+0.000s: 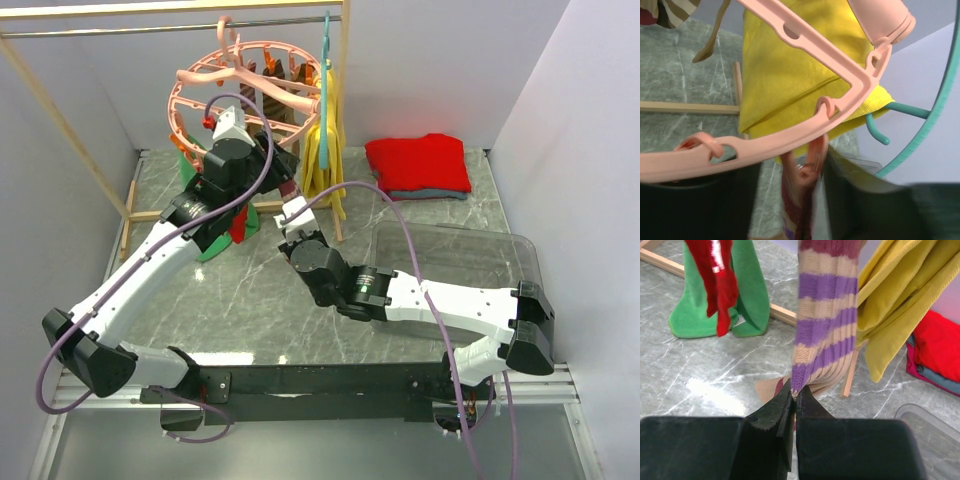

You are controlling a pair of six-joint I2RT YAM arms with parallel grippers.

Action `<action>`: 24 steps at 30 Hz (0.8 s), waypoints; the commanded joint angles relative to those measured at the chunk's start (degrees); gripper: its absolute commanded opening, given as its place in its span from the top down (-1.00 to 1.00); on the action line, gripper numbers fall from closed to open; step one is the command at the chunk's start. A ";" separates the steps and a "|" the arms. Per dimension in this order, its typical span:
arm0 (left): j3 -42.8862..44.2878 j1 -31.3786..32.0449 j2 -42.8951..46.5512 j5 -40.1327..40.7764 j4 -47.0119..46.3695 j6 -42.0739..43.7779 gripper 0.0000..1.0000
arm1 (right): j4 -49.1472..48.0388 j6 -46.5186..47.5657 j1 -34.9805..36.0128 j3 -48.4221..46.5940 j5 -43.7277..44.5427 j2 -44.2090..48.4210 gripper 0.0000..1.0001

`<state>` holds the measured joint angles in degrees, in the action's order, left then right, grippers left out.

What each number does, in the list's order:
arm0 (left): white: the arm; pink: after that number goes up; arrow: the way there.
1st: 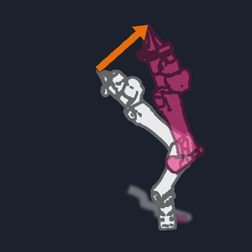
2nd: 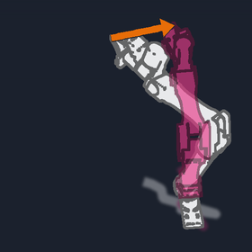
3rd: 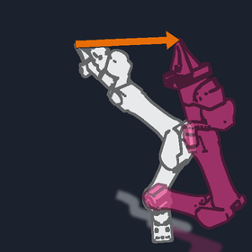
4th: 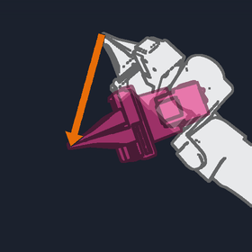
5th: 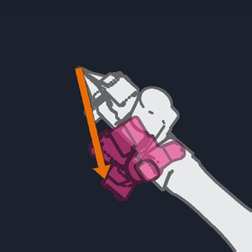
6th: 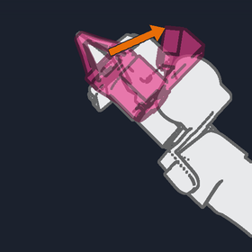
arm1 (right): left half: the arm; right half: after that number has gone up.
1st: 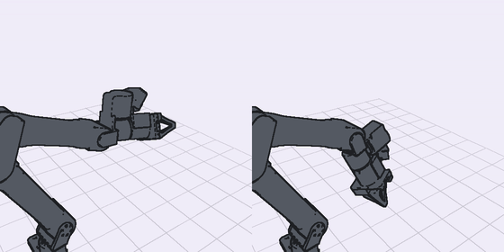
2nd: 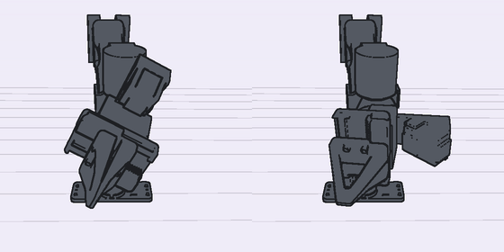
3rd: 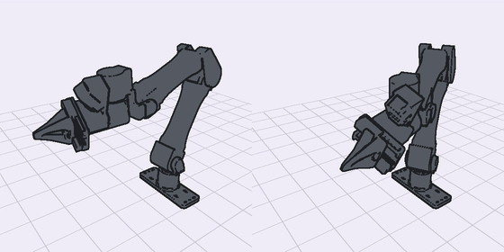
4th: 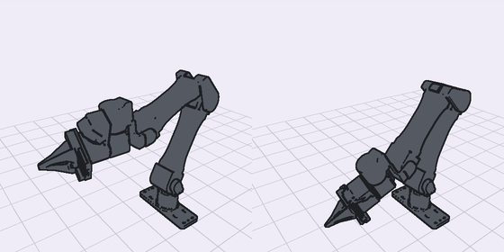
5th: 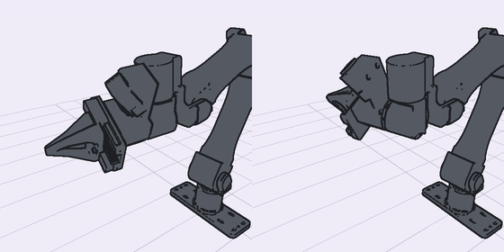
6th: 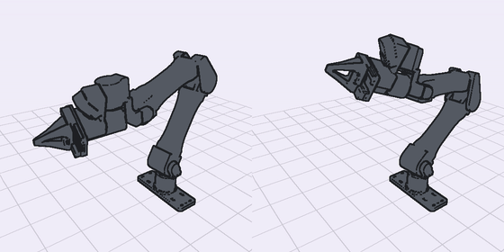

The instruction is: Remove the socks clipped to the hanger

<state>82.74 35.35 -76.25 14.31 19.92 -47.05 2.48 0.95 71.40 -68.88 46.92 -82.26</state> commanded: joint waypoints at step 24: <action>0.85 0.33 4.35 4.77 -1.55 4.86 0.98 | -0.20 -8.33 0.85 8.76 0.63 7.46 1.00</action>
<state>82.74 35.68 -74.19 17.10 19.75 -43.81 2.85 -4.12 71.85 -60.90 46.85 -77.89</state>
